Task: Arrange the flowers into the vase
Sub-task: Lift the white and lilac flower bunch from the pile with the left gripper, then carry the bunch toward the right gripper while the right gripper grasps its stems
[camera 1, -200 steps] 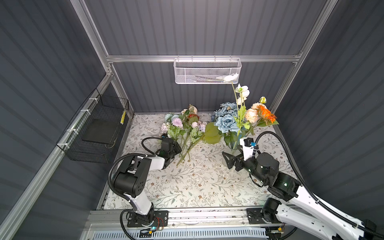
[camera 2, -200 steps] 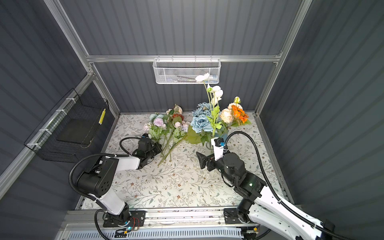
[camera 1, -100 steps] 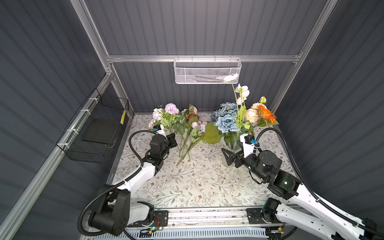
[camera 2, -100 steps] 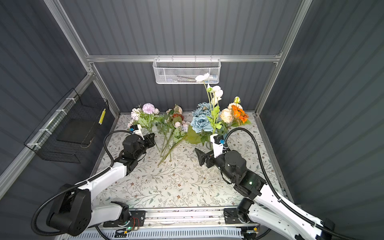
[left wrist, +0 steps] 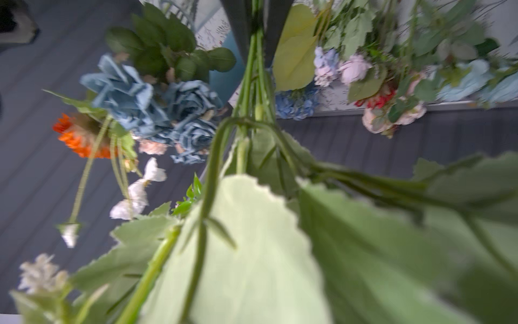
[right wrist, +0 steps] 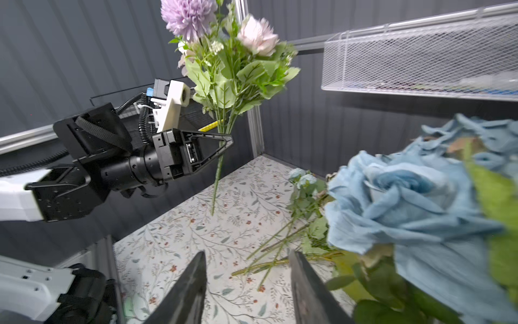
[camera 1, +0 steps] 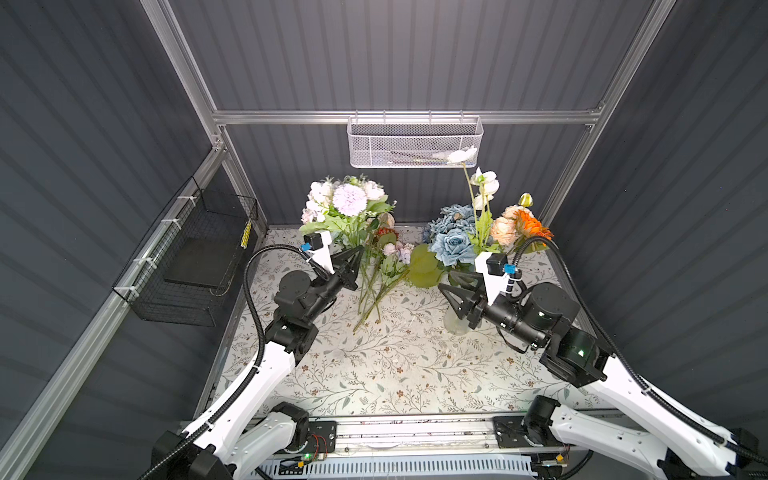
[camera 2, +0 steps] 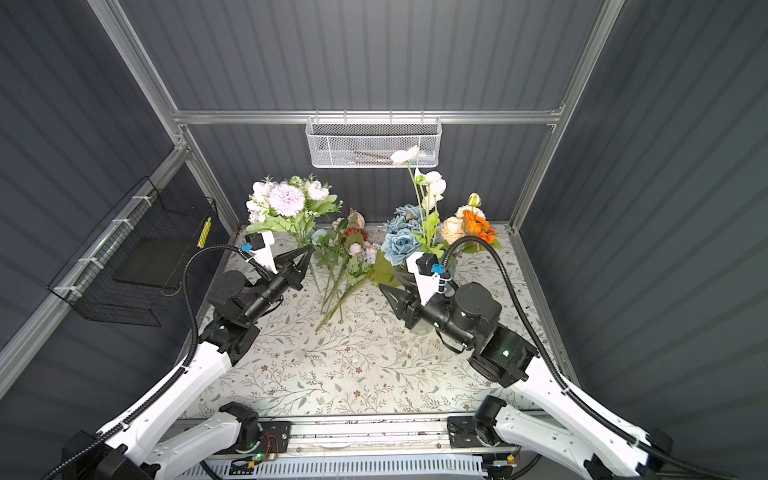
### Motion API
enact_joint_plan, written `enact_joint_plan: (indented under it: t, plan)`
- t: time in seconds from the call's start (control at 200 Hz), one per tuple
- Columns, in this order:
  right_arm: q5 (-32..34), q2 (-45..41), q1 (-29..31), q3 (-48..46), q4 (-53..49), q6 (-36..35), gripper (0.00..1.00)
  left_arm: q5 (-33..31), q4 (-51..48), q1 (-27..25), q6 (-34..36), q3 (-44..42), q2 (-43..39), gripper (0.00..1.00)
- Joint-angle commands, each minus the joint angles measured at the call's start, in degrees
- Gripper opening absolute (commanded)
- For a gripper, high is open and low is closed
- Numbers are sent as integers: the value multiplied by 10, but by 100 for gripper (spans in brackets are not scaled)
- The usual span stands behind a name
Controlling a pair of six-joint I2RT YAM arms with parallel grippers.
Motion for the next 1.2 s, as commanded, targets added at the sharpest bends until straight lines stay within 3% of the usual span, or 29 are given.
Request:
enact_joint_plan:
  t: [0.0,0.255,0.44,0.61,0.84,1.196]
  plan:
    - [-54,16,5,28,2,2,49,33,20,-35,56,30,-8,0]
    - [-87,63,8,46,27,30,53,78,66,-61,30,31,19,0]
    - [-72,81,8,45,89,61,71,47,71,-116,52,23,30,0]
    - [-63,111,8,58,101,81,77,16,61,-173,89,26,33,0]
    - [-34,124,8,59,110,96,75,-25,57,-226,131,27,38,0]
    - [14,117,8,47,104,98,51,-74,46,-274,178,35,54,0]
